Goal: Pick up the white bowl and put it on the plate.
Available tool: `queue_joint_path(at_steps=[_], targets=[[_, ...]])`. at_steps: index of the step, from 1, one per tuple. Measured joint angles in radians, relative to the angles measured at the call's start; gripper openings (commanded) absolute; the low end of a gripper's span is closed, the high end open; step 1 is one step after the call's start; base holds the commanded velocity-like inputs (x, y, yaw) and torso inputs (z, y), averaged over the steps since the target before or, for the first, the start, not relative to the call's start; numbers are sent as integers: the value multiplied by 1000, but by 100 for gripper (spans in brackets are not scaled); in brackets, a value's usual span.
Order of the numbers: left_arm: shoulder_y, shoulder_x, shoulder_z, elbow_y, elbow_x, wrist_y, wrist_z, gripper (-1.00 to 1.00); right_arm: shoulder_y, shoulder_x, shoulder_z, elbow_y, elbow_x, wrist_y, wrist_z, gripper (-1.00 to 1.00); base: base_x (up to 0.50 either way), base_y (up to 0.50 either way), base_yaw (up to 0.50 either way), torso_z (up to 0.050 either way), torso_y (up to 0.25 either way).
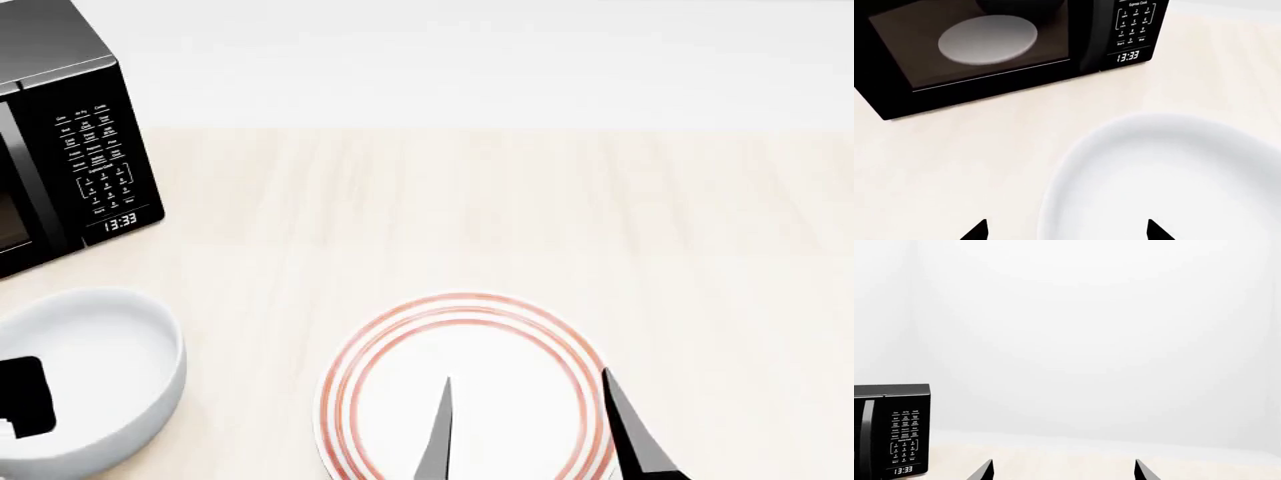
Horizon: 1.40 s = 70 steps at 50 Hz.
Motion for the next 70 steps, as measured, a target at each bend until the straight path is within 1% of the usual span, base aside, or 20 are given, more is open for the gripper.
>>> queue_joint_path(at_steps=[15, 35, 36, 45, 61, 70], targets=[[23, 11, 2, 30, -8, -15, -12, 100, 3, 3, -6, 6, 2, -2, 4, 100, 0, 0, 0, 0, 0], [8, -2, -6, -62, -40, 45, -51, 100, 5, 8, -14, 11, 4, -5, 10, 100, 0, 0, 0, 0, 0], [8, -2, -6, -64, -41, 47, -53, -100, 5, 8, -14, 11, 4, -5, 10, 100, 0, 0, 0, 0, 0], [5, -8, -9, -84, -50, 61, -64, -100, 7, 10, -17, 13, 5, -6, 12, 100, 0, 0, 0, 0, 0], [22, -10, -27, -61, -63, 66, -78, -100, 8, 13, -23, 17, 6, -10, 17, 100, 0, 0, 0, 0, 0], [17, -1, -50, -43, -85, 44, -77, -100, 9, 16, -24, 19, 9, -11, 19, 100, 0, 0, 0, 0, 0]])
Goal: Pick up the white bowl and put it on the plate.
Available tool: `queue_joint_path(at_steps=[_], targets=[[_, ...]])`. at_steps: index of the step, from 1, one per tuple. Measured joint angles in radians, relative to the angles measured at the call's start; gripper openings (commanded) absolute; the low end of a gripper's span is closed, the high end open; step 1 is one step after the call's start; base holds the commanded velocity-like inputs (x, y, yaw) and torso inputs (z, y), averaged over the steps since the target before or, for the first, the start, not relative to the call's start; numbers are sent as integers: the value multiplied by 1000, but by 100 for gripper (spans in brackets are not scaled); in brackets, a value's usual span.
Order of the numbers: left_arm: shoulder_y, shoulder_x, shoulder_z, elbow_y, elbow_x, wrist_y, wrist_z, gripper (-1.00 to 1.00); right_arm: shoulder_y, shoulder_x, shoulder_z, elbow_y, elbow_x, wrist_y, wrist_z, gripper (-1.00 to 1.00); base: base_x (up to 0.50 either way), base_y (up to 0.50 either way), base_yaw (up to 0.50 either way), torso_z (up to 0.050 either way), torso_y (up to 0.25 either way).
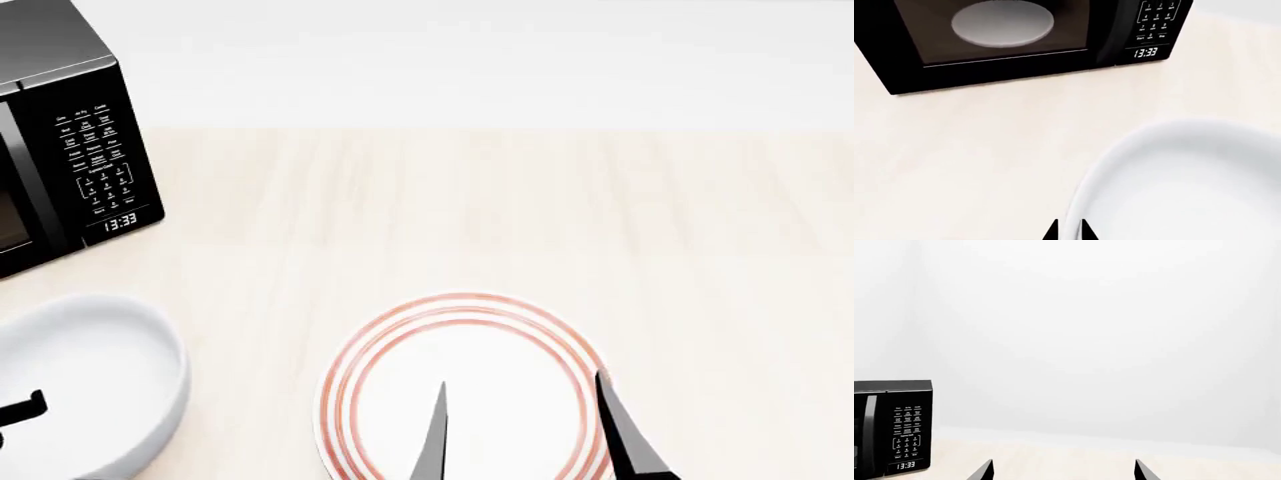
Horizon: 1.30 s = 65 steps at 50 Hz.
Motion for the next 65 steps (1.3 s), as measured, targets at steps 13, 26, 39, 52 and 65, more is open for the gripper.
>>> queue_joint_path(at_steps=[13, 26, 39, 52, 65], targets=[[-46, 10, -14, 49, -37, -67, 17, -100, 4, 3, -2, 4, 3, -2, 3, 100, 0, 0, 0, 0, 0], [-95, 38, 1, 205, -66, -204, 39, -100, 4, 6, -6, 0, 3, -1, 8, 100, 0, 0, 0, 0, 0], [-153, 74, 69, 254, -91, -273, 39, -100, 3, 9, -10, -2, 3, -1, 13, 100, 0, 0, 0, 0, 1], [-166, 107, 213, 263, -253, -303, -80, -100, 2, 12, -10, 0, 8, -5, 17, 100, 0, 0, 0, 0, 1], [-180, 115, 388, 160, -516, -224, -278, -100, 4, 16, -4, 7, 20, -11, 19, 100, 0, 0, 0, 0, 0]])
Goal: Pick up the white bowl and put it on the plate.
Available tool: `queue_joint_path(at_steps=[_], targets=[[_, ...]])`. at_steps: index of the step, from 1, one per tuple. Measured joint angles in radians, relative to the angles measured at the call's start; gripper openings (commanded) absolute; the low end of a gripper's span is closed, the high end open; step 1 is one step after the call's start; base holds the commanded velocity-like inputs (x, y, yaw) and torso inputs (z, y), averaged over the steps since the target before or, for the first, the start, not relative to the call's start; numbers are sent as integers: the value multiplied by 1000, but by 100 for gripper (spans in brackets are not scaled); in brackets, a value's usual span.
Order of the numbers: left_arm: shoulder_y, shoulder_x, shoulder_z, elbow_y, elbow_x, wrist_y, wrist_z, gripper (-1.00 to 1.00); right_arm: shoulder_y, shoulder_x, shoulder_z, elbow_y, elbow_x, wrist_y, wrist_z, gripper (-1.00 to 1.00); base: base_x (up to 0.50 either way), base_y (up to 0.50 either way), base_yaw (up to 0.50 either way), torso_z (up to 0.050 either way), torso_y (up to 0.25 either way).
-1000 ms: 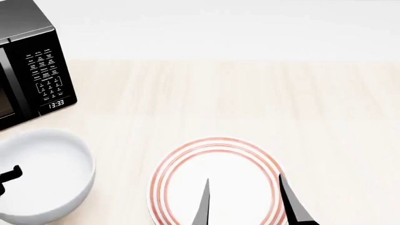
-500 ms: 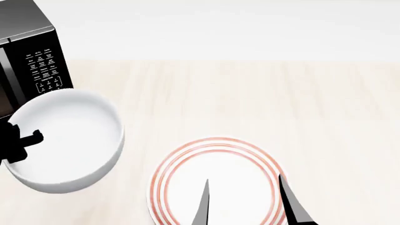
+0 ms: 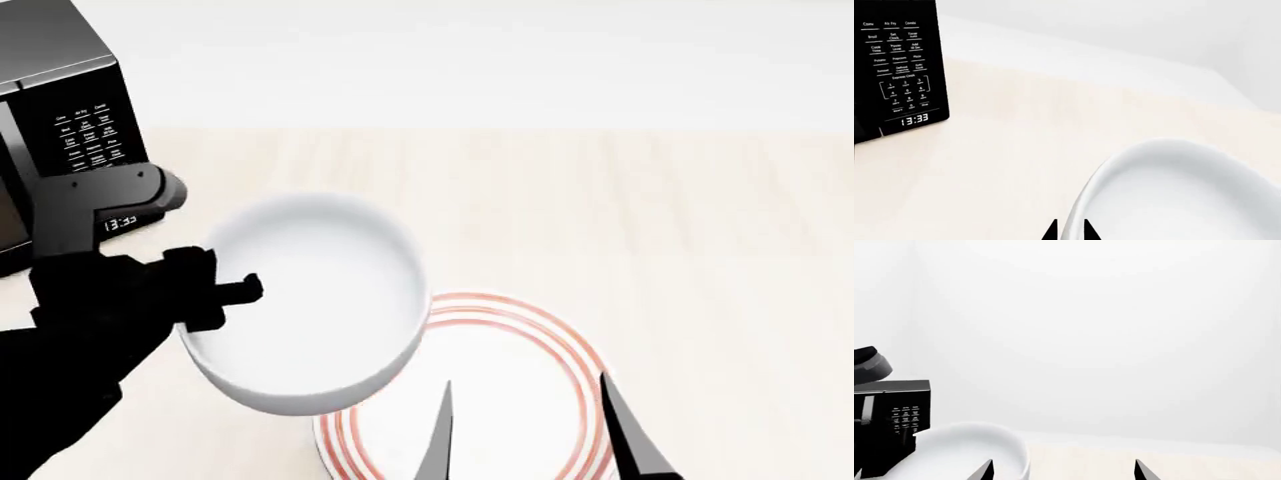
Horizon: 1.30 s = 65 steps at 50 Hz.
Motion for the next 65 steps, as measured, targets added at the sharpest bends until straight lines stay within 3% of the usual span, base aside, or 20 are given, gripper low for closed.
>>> queue_joint_path(at_steps=[30, 65], targets=[[-151, 1, 290, -391, -298, 289, -174, -100, 1, 6, -2, 26, 11, -19, 3, 100, 0, 0, 0, 0, 1], [-211, 0, 614, -590, -619, 554, -261, -100, 3, 12, -14, 38, 14, -26, 8, 100, 0, 0, 0, 0, 1]])
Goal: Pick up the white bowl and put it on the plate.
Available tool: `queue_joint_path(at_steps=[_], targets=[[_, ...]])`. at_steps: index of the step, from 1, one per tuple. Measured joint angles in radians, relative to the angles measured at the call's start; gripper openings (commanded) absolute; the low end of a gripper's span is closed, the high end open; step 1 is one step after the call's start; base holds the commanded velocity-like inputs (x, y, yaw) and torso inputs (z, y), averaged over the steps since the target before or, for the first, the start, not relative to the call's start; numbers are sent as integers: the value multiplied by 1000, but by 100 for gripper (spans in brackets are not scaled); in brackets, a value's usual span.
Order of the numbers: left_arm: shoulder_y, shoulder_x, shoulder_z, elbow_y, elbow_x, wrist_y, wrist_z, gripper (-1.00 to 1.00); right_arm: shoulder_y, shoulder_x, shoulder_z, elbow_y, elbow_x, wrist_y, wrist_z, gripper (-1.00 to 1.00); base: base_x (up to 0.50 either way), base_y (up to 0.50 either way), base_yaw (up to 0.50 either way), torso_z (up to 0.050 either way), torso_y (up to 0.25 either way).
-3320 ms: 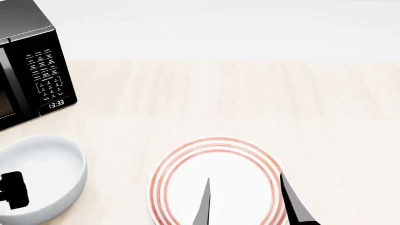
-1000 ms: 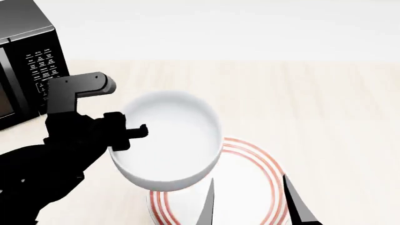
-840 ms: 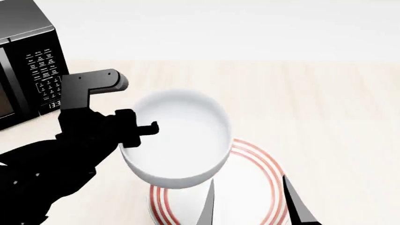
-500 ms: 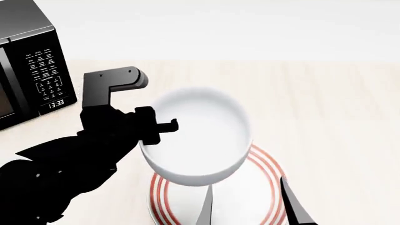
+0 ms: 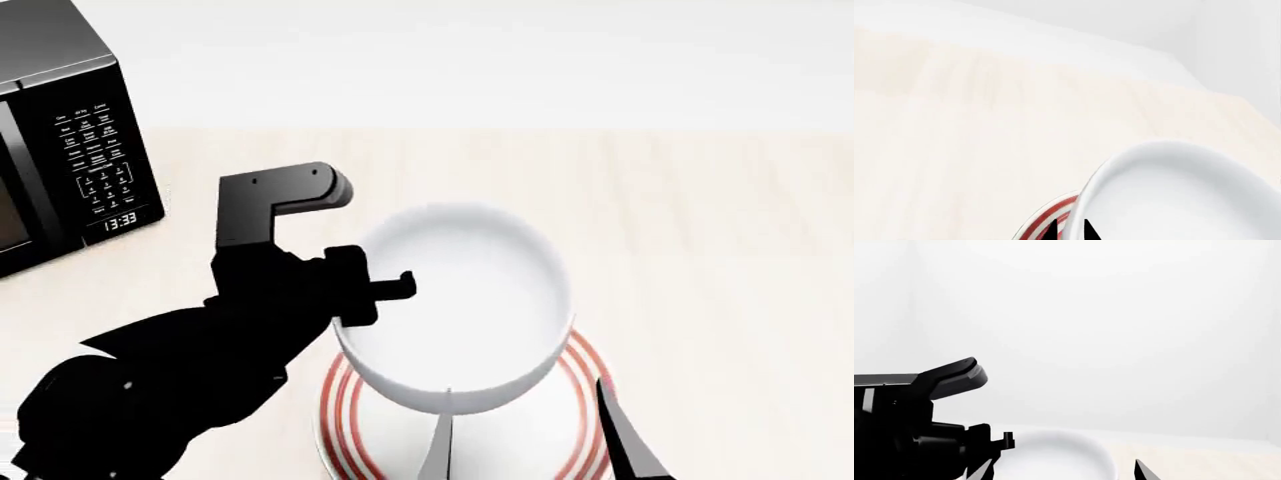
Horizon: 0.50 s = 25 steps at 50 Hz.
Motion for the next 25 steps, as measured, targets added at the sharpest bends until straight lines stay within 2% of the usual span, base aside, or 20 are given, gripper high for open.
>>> queue_joint_path(at_steps=[25], targets=[[1, 0, 166, -99, -128, 145, -23, -100, 1, 4, -9, 6, 1, -4, 5, 100, 0, 0, 0, 0, 0]])
